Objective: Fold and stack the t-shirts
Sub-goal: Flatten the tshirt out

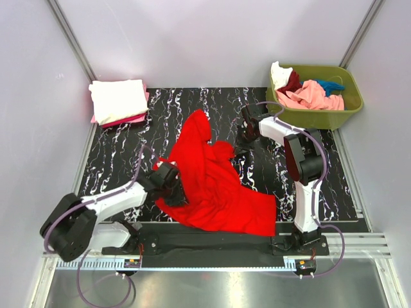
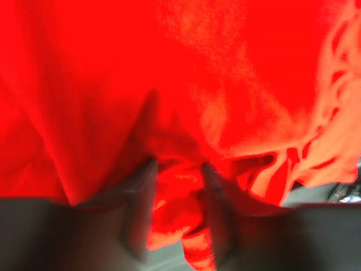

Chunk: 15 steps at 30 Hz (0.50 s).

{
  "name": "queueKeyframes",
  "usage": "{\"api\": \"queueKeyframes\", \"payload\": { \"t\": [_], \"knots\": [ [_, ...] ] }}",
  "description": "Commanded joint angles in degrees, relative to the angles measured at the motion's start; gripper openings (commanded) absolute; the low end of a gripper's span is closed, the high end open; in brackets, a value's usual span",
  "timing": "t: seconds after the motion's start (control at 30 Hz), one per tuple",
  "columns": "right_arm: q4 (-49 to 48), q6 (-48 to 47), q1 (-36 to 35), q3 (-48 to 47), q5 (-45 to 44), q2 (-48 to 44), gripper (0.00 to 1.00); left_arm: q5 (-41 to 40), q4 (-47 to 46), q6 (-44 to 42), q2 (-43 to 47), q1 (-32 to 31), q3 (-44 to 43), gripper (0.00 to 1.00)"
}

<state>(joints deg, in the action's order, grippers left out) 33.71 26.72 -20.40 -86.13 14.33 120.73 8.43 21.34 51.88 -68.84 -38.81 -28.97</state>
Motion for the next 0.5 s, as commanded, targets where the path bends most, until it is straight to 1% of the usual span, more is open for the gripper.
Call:
{"api": "queueKeyframes", "payload": {
  "t": [0.0,0.07,0.1,0.13,0.17,0.2,0.23,0.27,0.3,0.33,0.37,0.4,0.43,0.47],
  "knots": [
    [-2.16,-0.62,-0.34,-0.45,1.32,-1.89,0.00,-2.96,-4.91,-0.72,-3.48,-0.22,-1.17,0.22],
    [-1.55,-0.62,1.23,0.87,-1.13,-4.26,0.00,-4.99,-2.81,-3.44,-7.52,-0.13,-5.03,0.00],
    [-1.20,0.43,2.46,3.22,-2.01,-7.58,0.00,-7.96,0.77,-4.84,-9.10,0.05,-6.87,0.00],
    [-1.80,1.40,4.56,5.33,-1.33,-9.87,0.00,-9.73,2.98,-7.73,-12.34,0.40,-11.33,0.00],
    [-2.77,2.45,6.93,7.88,-0.01,-12.25,0.00,-10.70,5.00,-9.32,-13.85,1.01,-13.63,0.00],
    [-4.26,4.81,12.26,13.30,1.13,-17.14,0.00,-12.63,8.24,-10.90,-15.17,2.41,-15.83,0.00],
    [-4.53,5.35,14.75,15.70,2.62,-19.63,0.00,-13.60,9.84,-13.79,-17.45,3.29,-20.12,0.00],
    [-4.36,5.53,16.87,17.73,2.64,-21.91,0.00,-14.66,11.25,-15.30,-18.43,4.34,-22.25,0.00],
    [-2.97,5.10,20.02,21.05,2.20,-26.46,0.00,-17.80,14.14,-16.97,-19.22,6.44,-24.44,0.00],
    [-2.08,4.40,21.88,22.39,1.15,-28.60,0.00,-19.74,15.73,-19.94,-21.32,7.68,-29.34,0.00],
    [-1.03,3.44,22.77,23.71,0.53,-30.62,0.00,-21.59,18.70,-21.54,-22.56,10.22,-32.08,0.00],
    [0.90,3.25,23.30,26.25,-0.26,-34.64,0.00,-24.65,20.13,-24.69,-23.96,11.63,-34.98,0.00],
    [1.52,3.34,23.74,27.75,-1.40,-36.86,0.00,-25.56,21.19,-26.20,-27.11,13.04,-41.28,0.00],
    [1.96,4.47,23.83,29.33,-1.67,-38.62,0.00,-25.91,23.02,-27.61,-28.88,15.49,-44.56,0.00]
  ]
}}
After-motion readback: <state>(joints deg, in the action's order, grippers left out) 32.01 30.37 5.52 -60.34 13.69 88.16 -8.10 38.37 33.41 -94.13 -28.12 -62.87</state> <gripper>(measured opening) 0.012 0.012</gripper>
